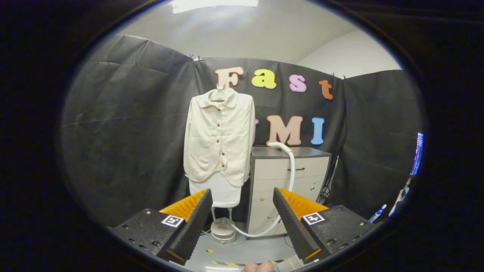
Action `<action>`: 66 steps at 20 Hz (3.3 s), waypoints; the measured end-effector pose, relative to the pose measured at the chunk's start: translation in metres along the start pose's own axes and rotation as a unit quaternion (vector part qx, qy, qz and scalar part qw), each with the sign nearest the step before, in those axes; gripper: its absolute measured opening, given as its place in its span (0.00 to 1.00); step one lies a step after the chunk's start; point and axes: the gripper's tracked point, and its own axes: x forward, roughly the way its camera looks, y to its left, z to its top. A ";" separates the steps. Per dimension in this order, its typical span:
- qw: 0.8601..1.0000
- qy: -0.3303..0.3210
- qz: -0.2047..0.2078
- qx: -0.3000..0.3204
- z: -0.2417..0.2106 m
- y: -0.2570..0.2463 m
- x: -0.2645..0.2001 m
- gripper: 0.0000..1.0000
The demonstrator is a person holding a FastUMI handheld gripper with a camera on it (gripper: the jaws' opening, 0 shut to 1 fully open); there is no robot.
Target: Iron the clothes twice with a garment steamer, once on the left side and once on the right side.
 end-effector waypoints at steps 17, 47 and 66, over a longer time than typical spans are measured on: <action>0.998 -0.007 0.054 -0.014 0.004 -0.095 0.213 0.99; 0.996 0.084 -0.015 0.000 -0.001 -0.275 0.589 0.99; 0.977 0.210 -0.015 -0.045 -0.017 -0.271 0.639 0.37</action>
